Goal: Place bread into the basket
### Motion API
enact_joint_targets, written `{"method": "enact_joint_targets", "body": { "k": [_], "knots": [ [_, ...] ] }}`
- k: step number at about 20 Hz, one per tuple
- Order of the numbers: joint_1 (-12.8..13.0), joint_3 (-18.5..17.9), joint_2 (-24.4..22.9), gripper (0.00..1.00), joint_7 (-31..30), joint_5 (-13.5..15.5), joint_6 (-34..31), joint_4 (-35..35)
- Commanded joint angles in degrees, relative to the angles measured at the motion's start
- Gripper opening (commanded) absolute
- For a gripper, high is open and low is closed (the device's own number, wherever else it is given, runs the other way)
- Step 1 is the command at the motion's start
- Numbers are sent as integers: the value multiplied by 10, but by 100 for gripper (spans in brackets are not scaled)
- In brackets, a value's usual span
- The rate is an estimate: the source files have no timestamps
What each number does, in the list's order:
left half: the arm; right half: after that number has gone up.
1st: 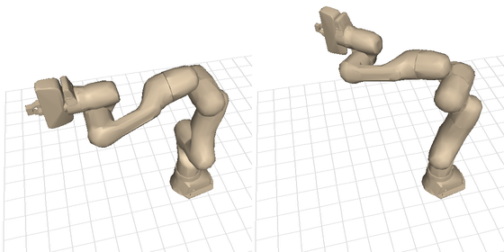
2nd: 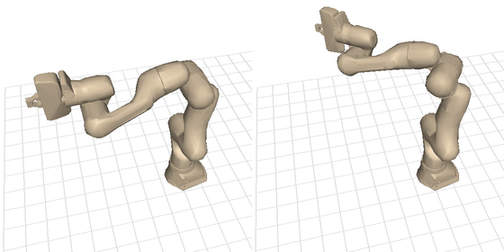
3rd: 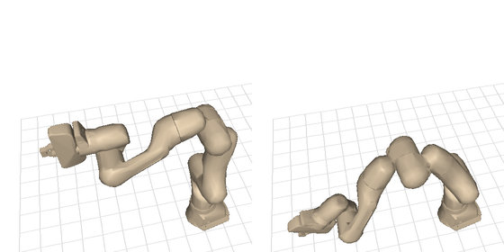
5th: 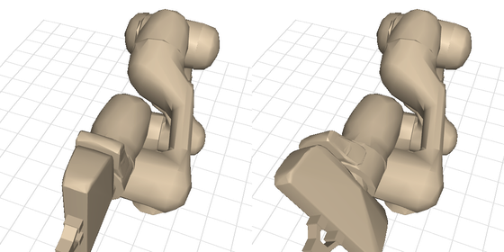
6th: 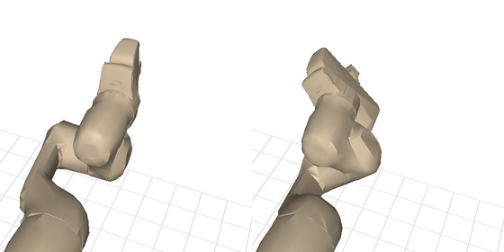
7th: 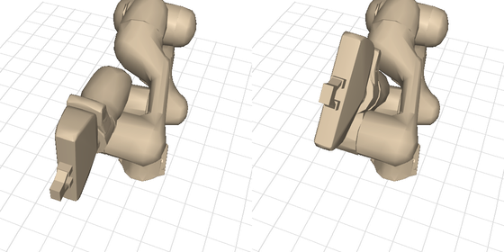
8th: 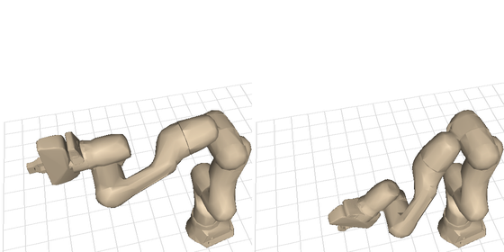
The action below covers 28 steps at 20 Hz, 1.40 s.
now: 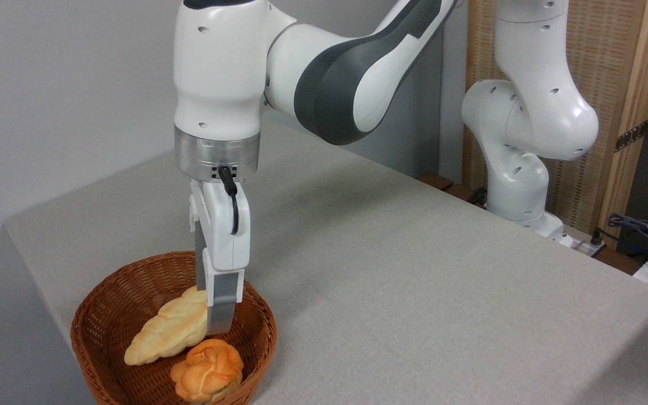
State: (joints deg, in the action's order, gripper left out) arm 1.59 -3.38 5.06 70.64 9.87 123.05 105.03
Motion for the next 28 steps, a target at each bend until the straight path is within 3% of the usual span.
{"method": "enact_joint_targets", "body": {
  "k": [1, 5, 9, 13, 17, 28],
  "knots": [
    [-2, -1, -32, 100, -15, -6, -66, -5],
    [-3, -1, -49, 100, -119, -10, -144, -41],
    [-3, 8, -49, 100, -234, -82, -228, -83],
    [-3, 30, -49, 100, -329, -108, -255, -88],
    [-3, 37, -49, 100, -330, -111, -290, -98],
    [-1, 36, -63, 100, -329, -106, -292, -98]
  ]
}}
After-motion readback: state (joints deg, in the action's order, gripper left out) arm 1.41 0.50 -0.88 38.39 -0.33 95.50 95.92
